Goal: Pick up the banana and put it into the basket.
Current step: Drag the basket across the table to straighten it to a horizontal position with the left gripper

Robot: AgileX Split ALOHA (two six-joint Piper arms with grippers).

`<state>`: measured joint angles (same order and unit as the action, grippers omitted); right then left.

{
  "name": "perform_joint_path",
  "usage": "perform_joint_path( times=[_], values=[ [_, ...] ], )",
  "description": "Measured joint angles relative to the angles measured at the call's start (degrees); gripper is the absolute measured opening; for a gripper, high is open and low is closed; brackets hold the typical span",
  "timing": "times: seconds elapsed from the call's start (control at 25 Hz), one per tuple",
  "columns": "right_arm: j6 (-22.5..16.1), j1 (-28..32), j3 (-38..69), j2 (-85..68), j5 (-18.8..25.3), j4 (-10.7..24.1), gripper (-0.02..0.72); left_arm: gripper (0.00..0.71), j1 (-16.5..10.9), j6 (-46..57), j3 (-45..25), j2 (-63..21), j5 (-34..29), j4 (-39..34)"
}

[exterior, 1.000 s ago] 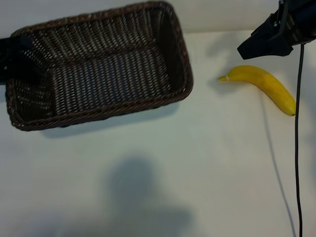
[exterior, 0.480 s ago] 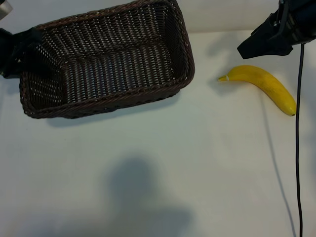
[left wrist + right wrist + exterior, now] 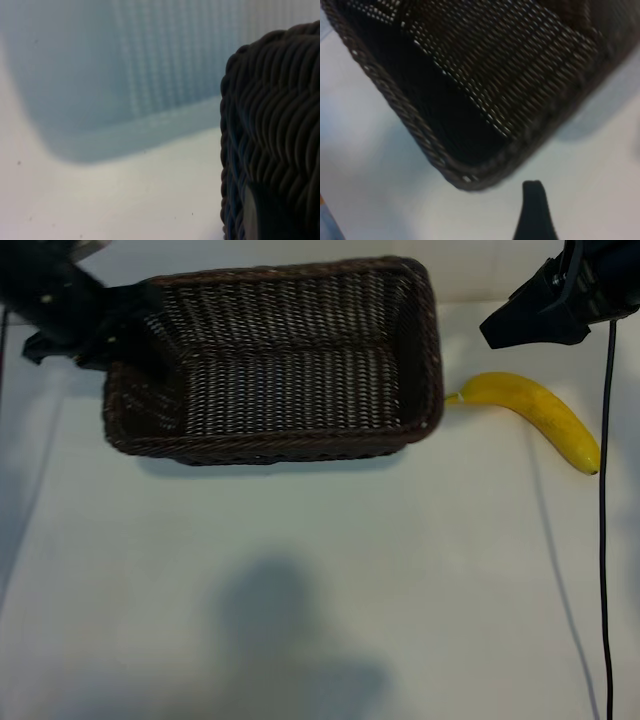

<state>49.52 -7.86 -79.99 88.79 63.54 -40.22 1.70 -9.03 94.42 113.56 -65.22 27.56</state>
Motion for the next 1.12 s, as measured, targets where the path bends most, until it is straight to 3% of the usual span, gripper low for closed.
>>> perform_joint_path(
  times=[0.16, 0.32, 1.12],
  values=[
    [-0.43, 0.0, 0.0, 0.0, -0.06, 0.0, 0.515, 0.16, 4.21, 5.73, 3.56, 2.95, -0.09, -4.42],
    [-0.48, 0.0, 0.0, 0.0, -0.06, 0.0, 0.515, 0.16, 6.27, 7.86, 3.75, 5.95, 0.08, -5.54],
    [-0.7, 0.0, 0.0, 0.0, -0.23, 0.0, 0.515, 0.158, 7.52, 8.16, 2.95, 12.42, 7.51, -3.81]
  ],
)
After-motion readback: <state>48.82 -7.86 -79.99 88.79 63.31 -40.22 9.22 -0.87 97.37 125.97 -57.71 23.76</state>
